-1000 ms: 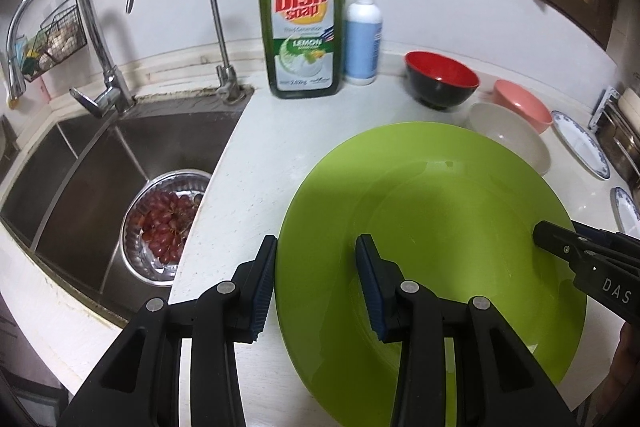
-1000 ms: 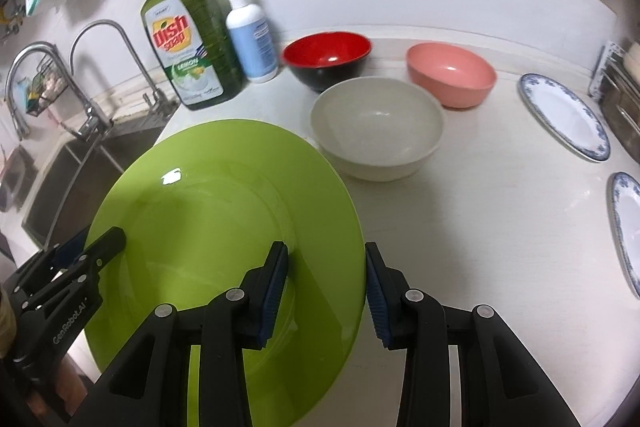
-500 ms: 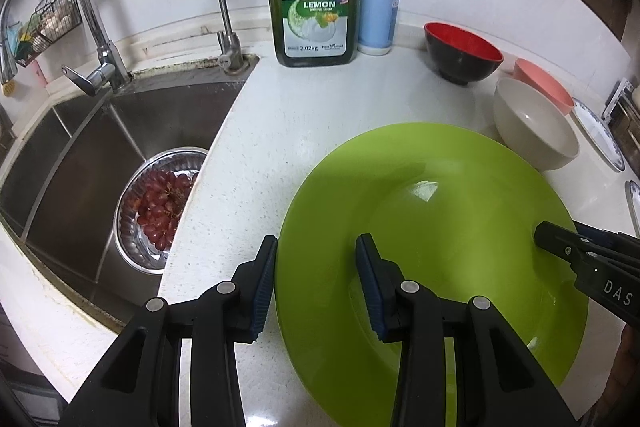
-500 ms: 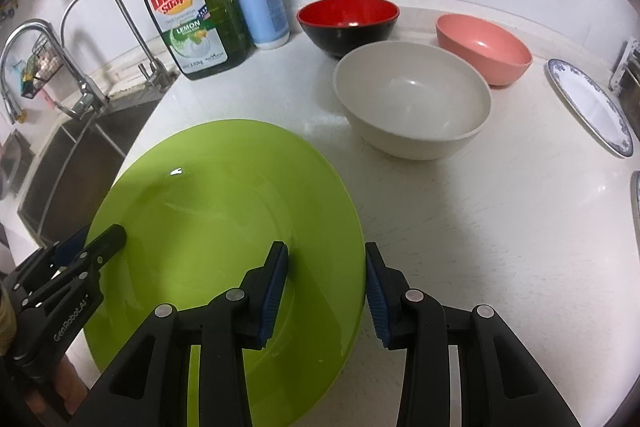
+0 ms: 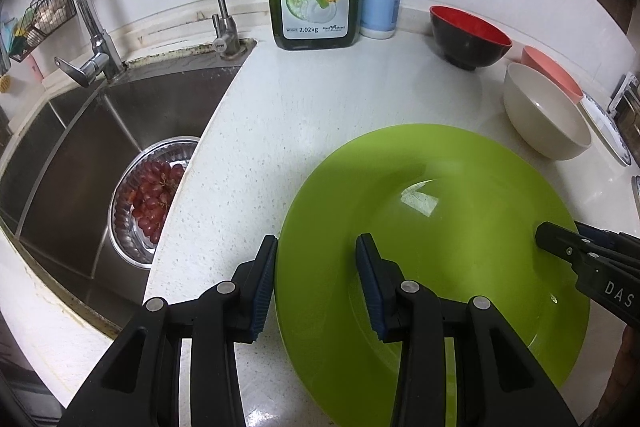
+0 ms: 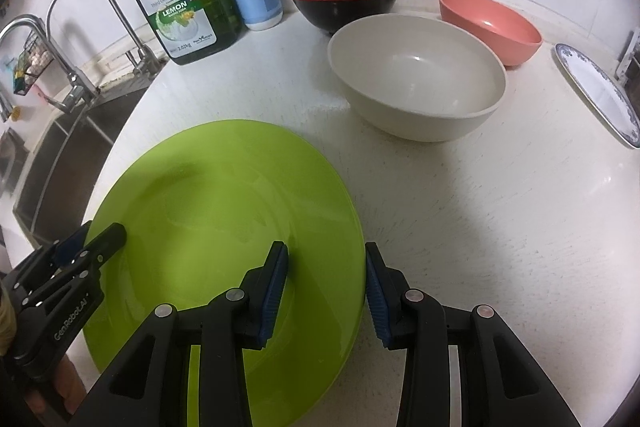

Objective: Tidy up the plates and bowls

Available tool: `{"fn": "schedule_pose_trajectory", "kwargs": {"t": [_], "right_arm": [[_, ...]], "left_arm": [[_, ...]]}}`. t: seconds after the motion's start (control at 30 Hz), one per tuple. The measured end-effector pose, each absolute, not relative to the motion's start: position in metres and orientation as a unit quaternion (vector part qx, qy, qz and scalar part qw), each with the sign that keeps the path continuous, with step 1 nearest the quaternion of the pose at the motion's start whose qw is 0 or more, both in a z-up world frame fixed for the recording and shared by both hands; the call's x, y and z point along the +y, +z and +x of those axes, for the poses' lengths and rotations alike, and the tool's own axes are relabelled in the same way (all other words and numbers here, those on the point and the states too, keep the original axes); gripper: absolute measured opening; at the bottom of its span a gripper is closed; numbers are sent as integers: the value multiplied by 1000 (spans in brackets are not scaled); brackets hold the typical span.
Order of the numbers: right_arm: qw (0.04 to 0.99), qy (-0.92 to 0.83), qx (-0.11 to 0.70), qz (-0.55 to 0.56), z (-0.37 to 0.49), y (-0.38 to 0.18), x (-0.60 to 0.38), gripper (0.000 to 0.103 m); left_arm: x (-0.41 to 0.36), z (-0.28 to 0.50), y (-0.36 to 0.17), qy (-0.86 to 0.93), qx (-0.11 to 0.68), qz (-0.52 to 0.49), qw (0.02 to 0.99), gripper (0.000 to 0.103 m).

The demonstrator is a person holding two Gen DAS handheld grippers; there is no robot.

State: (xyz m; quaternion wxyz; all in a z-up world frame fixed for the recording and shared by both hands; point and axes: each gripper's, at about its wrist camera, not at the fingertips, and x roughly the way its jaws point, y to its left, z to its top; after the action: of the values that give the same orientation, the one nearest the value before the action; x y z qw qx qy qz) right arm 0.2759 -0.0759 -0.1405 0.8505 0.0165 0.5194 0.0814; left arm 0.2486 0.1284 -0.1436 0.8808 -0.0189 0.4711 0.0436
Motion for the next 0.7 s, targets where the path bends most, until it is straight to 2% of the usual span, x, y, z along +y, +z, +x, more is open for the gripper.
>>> {"fn": "schedule_pose_trajectory", "kwargs": {"t": [0.53, 0.6, 0.63, 0.7], "right_arm": [[846, 81, 527, 13, 278, -148, -73, 40], [850, 75, 521, 13, 277, -145, -73, 40], [854, 71, 515, 11, 276, -143, -74, 41], [861, 64, 504, 2, 271, -138, -75, 49]], "left_arm": [[134, 247, -146, 44, 474, -14, 879, 39], [135, 246, -143, 49, 467, -12, 883, 44], [135, 246, -140, 47, 465, -13, 884, 50], [135, 245, -134, 42, 457, -14, 888, 55]]}}
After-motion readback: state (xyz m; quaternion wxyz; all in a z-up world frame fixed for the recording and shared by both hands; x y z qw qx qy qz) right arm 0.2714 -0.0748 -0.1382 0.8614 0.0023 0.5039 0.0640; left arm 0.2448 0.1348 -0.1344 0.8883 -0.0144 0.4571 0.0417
